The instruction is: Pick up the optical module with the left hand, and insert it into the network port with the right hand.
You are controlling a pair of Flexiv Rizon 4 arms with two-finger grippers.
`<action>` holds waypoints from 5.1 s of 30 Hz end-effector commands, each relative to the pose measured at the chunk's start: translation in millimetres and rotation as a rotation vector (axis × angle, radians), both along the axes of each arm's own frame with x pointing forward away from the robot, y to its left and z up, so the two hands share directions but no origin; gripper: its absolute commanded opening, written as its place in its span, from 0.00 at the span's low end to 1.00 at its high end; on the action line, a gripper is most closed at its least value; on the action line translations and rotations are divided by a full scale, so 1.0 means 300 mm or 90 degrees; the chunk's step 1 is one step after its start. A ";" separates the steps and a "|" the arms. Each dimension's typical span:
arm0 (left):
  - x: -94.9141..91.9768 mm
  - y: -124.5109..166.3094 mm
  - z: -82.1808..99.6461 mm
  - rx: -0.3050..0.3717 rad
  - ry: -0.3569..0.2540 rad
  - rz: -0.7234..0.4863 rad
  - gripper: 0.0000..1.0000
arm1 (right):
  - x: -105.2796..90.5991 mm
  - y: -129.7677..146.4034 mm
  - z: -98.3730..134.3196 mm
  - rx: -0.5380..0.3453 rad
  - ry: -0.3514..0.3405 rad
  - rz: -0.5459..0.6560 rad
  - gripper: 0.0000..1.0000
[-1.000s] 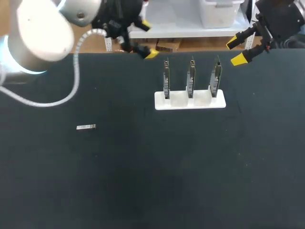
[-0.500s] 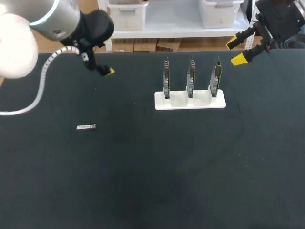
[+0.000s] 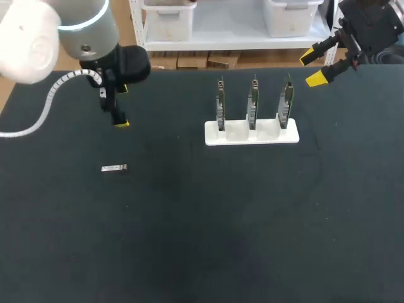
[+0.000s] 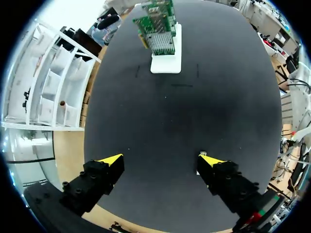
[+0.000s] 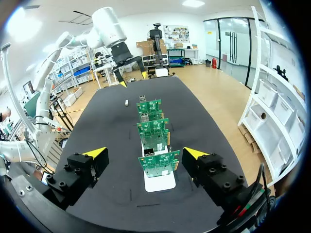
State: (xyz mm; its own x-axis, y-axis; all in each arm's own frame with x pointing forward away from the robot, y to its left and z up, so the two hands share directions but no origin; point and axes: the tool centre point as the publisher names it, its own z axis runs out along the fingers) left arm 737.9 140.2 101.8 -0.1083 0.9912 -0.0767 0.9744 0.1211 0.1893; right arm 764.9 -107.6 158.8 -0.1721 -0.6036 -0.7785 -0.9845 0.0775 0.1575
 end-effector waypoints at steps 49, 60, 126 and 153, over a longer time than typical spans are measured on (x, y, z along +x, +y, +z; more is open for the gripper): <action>-0.210 0.251 -0.202 0.032 0.099 0.068 1.00 | -0.005 0.000 -0.001 0.000 -0.002 -0.002 1.00; -0.219 0.246 -0.226 0.008 0.100 0.099 1.00 | -0.005 0.000 -0.001 0.000 -0.002 -0.002 1.00; -0.282 0.158 -0.365 0.027 0.102 0.050 1.00 | -0.005 0.000 -0.001 0.000 -0.002 -0.002 1.00; -0.273 0.166 -0.377 0.041 0.117 0.048 1.00 | -0.005 0.000 -0.001 0.000 -0.002 -0.002 1.00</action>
State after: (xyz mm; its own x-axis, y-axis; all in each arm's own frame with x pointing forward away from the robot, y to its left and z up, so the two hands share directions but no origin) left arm 652.4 190.2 -10.7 -0.1884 0.9820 0.0113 0.9818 0.1881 0.0259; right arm 764.8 -107.5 158.8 -0.1721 -0.6036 -0.7785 -0.9845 0.0775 0.1575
